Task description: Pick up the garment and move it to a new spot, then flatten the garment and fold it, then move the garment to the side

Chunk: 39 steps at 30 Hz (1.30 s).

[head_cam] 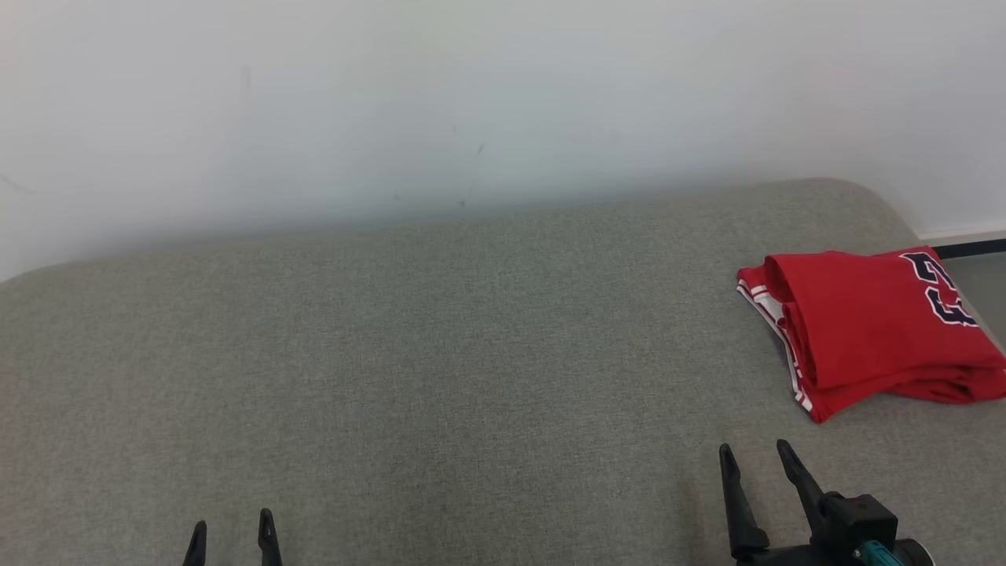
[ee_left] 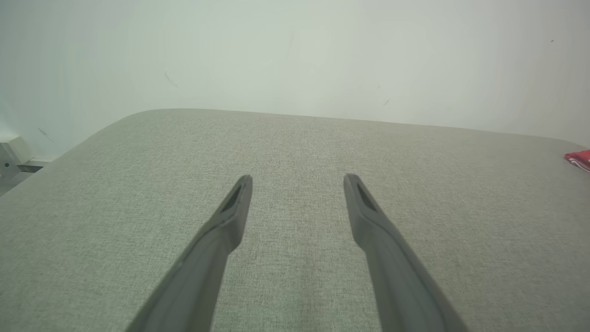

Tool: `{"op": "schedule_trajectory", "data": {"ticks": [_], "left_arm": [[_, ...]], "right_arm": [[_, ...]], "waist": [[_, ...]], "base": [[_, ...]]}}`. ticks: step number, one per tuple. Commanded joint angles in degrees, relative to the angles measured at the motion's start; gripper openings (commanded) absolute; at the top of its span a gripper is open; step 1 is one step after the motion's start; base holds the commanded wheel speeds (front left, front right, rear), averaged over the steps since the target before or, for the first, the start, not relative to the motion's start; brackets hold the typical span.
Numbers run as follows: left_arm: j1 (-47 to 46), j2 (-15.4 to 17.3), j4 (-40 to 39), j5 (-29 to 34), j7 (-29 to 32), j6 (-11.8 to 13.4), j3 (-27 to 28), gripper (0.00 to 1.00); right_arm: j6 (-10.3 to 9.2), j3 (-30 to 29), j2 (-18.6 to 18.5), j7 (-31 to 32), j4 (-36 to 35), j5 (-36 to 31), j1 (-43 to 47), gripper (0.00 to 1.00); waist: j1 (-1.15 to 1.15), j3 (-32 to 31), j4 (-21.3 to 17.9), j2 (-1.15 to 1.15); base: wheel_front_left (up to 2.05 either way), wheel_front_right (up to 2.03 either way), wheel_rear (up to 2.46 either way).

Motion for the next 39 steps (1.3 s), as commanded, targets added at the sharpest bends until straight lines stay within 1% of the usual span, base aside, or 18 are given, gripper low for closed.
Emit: {"op": "schedule_trajectory", "data": {"ticks": [1,8,9,13,26,39], "left_arm": [[0.04,-0.06,0.19,-0.10,-0.14,-0.16,0.24,1.00],[0.01,-0.06,0.19,-0.29,-0.14,0.06,0.14,1.00],[-0.03,-0.01,0.29,-0.07,0.02,-0.03,0.12,0.00],[0.20,-0.16,2.57,-0.17,0.30,-0.02,0.08,0.00],[-2.29,-0.13,2.86,-14.37,4.12,-1.33,1.13,0.00],[-4.22,-0.10,2.83,-26.53,7.17,-2.47,1.81,0.00]], "right_arm": [[-0.17,0.26,0.04,0.05,-0.63,-0.17,0.65,1.00],[-0.17,0.01,0.06,0.51,-1.39,-0.31,1.07,1.00],[0.01,0.02,0.00,0.58,-1.08,-0.04,0.53,0.00],[0.01,0.01,0.07,0.88,1.16,0.15,1.48,0.00],[0.00,-0.65,0.05,3.99,0.78,15.63,-0.06,0.00],[-0.02,-0.94,0.04,6.37,0.16,28.93,-1.10,0.00]], "waist": [[0.00,0.16,0.00,0.00],[0.00,0.37,-0.04,0.00],[0.00,0.38,-0.04,0.00],[0.00,0.39,-0.02,0.00],[0.00,0.52,0.65,0.00],[0.00,0.65,1.32,0.00]], "base": [[0.00,0.00,0.00],[0.00,0.00,0.00],[0.00,0.00,0.00],[0.00,0.00,0.00],[0.00,0.00,0.00],[0.00,0.00,0.00]]}}
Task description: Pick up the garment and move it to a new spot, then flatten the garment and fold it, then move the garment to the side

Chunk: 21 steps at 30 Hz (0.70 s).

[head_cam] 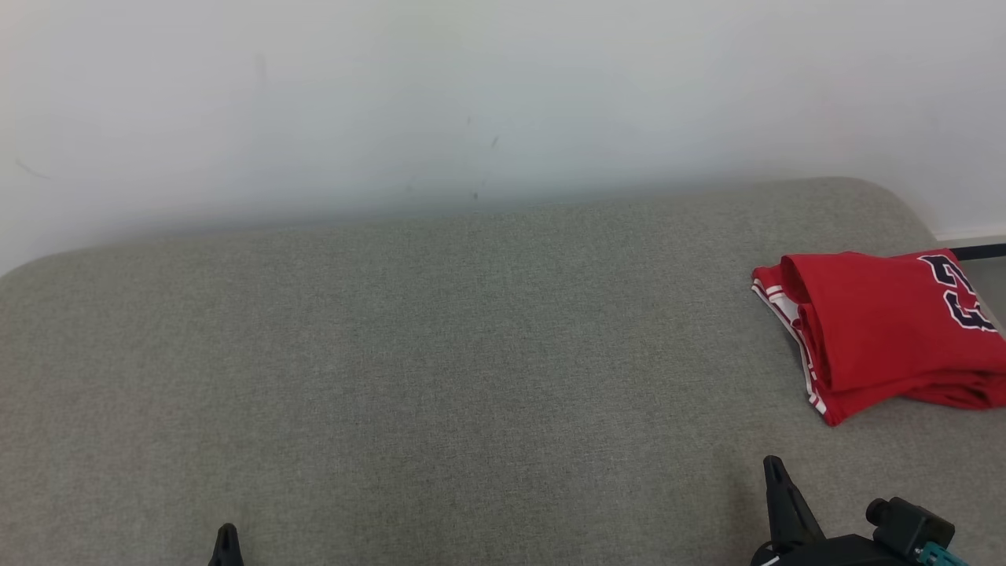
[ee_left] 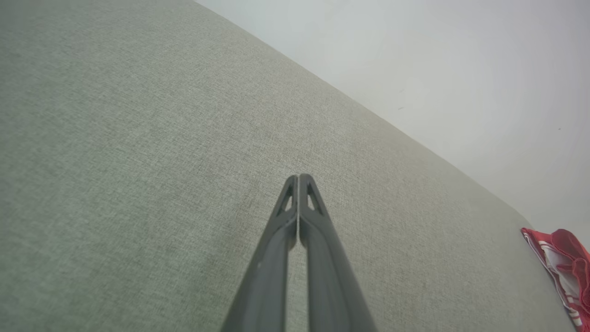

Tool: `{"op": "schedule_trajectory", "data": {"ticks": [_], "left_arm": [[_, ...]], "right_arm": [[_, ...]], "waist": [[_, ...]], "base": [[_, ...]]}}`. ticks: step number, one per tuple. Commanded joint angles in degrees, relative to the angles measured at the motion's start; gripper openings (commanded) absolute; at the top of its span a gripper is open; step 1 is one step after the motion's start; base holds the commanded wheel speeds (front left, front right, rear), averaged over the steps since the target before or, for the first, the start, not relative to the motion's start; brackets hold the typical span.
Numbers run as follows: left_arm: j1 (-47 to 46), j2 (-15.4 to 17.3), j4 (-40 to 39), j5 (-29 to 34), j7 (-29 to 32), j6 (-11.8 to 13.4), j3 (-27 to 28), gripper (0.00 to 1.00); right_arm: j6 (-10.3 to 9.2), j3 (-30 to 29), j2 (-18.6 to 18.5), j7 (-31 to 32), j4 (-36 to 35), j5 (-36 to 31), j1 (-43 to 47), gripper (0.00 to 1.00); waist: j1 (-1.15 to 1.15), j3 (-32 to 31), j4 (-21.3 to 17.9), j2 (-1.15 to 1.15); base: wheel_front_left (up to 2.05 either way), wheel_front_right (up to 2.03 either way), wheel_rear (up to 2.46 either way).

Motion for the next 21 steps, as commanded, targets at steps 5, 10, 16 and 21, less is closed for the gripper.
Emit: {"op": "schedule_trajectory", "data": {"ticks": [5,10,16,21], "left_arm": [[-2.25,0.17,-0.80,-5.75,1.36,-0.76,0.59,0.00],[-2.81,0.18,-0.77,-8.97,2.21,-1.02,0.80,0.00],[-3.56,0.20,-0.72,-13.60,3.39,-1.53,1.10,0.00],[-4.13,0.21,-0.67,-17.20,4.34,-1.83,1.35,0.00]], "right_arm": [[-0.02,-0.29,-0.03,1.12,-1.10,6.37,-1.69,0.00],[-0.03,-0.41,-0.03,1.79,-1.22,9.90,-2.01,0.00],[-0.03,-0.56,-0.04,2.78,-1.37,14.91,-2.43,0.00],[-0.04,-0.71,-0.04,3.53,-1.50,18.86,-2.80,0.00]], "waist": [[0.00,0.06,0.30,0.00],[0.00,0.10,0.50,0.00],[0.00,0.16,0.81,0.00],[0.00,0.21,1.07,0.00]], "base": [[0.00,0.00,0.00],[0.00,0.00,0.00],[0.00,0.00,0.00],[0.00,0.00,0.00]]}}
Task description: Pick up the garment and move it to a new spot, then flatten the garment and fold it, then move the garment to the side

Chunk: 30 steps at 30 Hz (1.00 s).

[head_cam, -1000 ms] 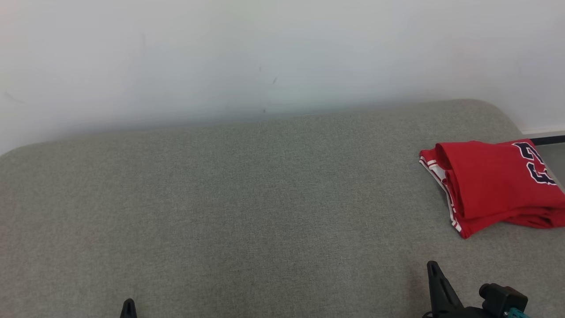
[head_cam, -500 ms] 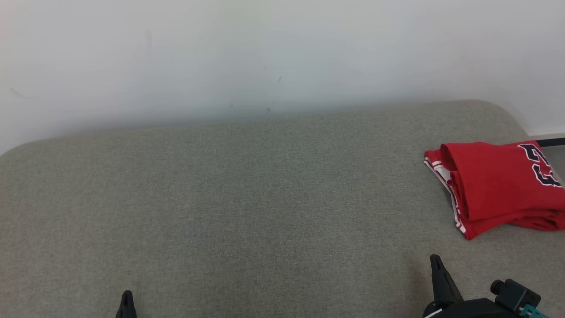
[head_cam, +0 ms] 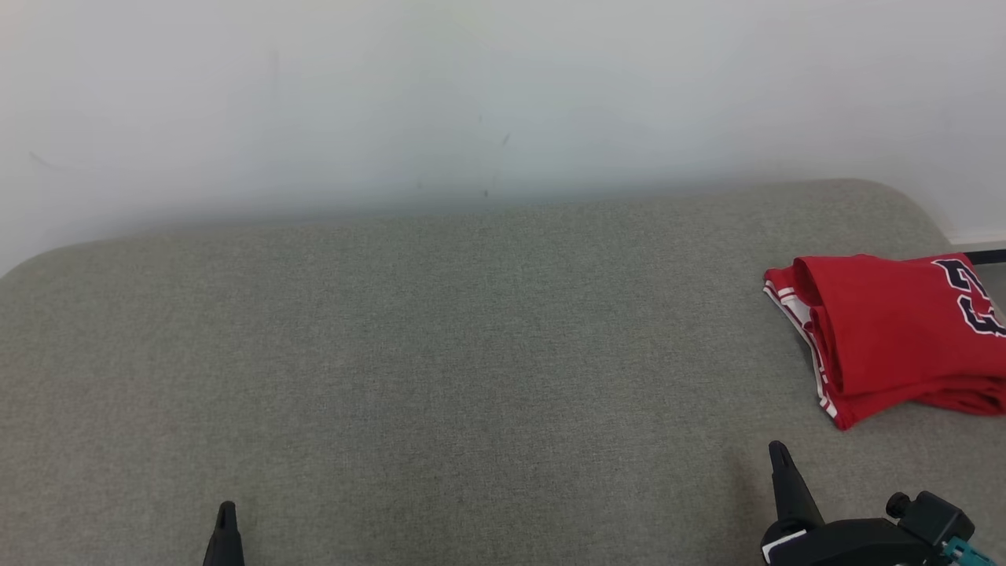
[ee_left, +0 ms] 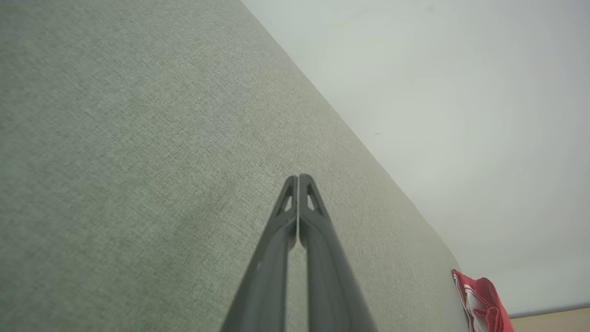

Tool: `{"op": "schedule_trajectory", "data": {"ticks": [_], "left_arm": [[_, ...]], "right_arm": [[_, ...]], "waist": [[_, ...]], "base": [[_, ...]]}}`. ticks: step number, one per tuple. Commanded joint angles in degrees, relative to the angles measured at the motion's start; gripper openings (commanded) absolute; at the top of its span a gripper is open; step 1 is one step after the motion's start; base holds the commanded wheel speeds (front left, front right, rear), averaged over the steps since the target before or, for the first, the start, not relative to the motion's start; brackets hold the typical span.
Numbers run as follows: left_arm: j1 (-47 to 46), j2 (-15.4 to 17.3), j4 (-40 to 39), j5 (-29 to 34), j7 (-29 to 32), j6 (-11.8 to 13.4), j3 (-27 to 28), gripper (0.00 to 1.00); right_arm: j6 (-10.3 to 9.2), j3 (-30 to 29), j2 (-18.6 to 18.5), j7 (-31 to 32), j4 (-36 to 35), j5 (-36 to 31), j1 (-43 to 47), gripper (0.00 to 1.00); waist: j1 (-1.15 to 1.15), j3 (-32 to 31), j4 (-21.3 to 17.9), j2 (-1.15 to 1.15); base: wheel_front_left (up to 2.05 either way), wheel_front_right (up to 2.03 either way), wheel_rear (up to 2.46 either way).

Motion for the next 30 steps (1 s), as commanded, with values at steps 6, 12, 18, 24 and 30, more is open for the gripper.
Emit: {"op": "schedule_trajectory", "data": {"ticks": [6,12,18,24,30], "left_arm": [[-1.81,0.20,-0.61,-4.73,1.15,-0.70,0.55,0.00],[-2.42,0.21,-0.56,-8.58,2.18,-1.03,0.80,0.00],[-3.05,0.22,-0.52,-12.27,3.14,-1.46,1.05,0.00],[-3.70,0.23,-0.46,-16.33,4.22,-1.81,1.33,0.00],[-4.22,0.24,-0.41,-19.58,5.07,-2.05,1.53,0.00]], "right_arm": [[-0.06,-0.25,-0.03,1.02,-0.89,5.42,-1.52,0.00],[-0.06,-0.39,-0.04,1.85,-1.02,9.59,-1.88,0.00],[-0.07,-0.53,-0.04,2.62,-1.17,13.58,-2.27,0.00],[-0.07,-0.67,-0.04,3.45,-1.28,17.99,-2.60,0.00],[-0.08,-0.79,-0.04,4.17,-1.39,21.55,-2.91,0.00]], "waist": [[0.00,0.06,0.31,0.00],[0.00,0.12,0.62,0.00],[0.00,0.18,0.93,0.00],[0.00,0.25,1.29,0.00],[0.00,0.31,1.60,0.00]], "base": [[0.00,0.00,0.00],[0.00,0.00,0.00],[0.00,0.00,0.00],[0.00,0.00,0.00],[0.00,0.00,0.00]]}}
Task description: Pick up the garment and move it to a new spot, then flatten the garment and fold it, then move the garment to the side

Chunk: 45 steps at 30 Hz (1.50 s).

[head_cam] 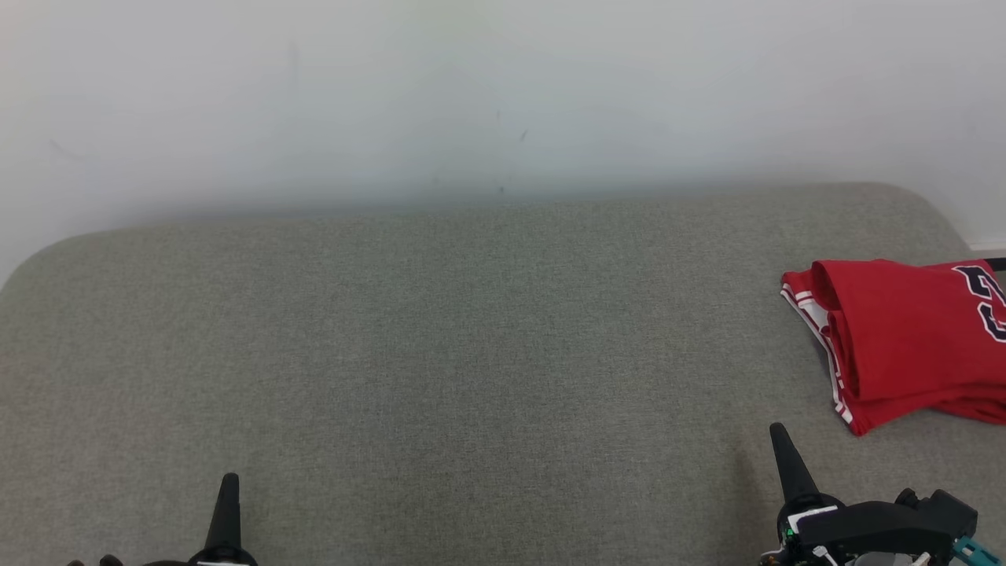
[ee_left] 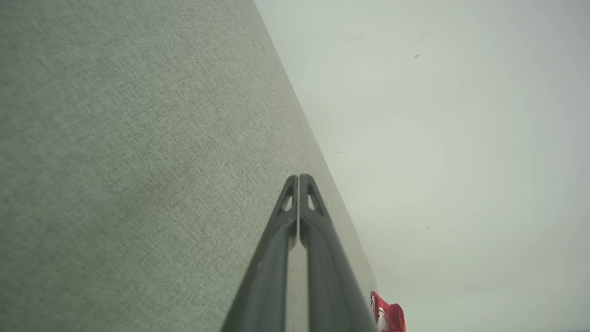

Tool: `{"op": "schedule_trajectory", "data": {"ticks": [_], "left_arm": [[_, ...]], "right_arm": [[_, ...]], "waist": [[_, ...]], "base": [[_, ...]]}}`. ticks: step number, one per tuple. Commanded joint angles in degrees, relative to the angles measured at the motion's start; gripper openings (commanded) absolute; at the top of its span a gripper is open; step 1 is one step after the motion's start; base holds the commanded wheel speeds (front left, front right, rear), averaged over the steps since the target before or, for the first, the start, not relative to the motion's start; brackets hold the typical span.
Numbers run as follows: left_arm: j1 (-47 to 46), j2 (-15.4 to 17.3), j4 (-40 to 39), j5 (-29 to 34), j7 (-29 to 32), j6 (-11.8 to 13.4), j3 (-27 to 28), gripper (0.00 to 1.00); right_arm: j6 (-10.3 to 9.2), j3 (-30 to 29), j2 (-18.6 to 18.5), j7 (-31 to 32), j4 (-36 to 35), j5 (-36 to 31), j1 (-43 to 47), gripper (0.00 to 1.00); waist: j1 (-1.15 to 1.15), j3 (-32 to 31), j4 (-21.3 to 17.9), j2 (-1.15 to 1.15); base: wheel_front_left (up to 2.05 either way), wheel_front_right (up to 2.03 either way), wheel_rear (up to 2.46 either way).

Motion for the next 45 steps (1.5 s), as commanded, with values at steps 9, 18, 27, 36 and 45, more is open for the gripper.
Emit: {"op": "schedule_trajectory", "data": {"ticks": [9,18,27,36,45], "left_arm": [[-1.81,0.24,-0.35,-5.35,1.37,-0.72,0.53,0.00],[-2.49,0.25,-0.28,-9.72,2.55,-1.09,0.83,0.00],[-3.22,0.25,-0.20,-13.73,3.61,-1.43,1.08,0.00],[-3.72,0.25,-0.13,-17.43,4.61,-1.76,1.32,0.00],[-4.22,0.26,-0.06,-20.94,5.47,-2.19,1.54,0.00]], "right_arm": [[-0.08,-0.25,-0.03,1.08,-0.72,5.94,-1.27,0.00],[-0.09,-0.43,-0.03,2.02,-0.84,10.51,-1.60,0.00],[-0.10,-0.56,-0.04,2.91,-0.96,14.88,-2.00,0.00],[-0.10,-0.69,-0.04,3.59,-1.07,18.93,-2.33,0.00],[-0.11,-0.81,-0.03,4.44,-1.16,22.74,-2.61,0.00]], "waist": [[-0.01,0.09,0.48,0.00],[-0.01,0.18,0.94,0.00],[-0.01,0.27,1.41,0.00],[-0.01,0.36,1.87,0.00],[-0.01,0.45,2.34,0.00]], "base": [[0.00,0.00,0.00],[0.00,0.00,0.00],[0.00,0.00,0.00],[0.00,0.00,0.00],[0.00,0.00,0.00]]}}
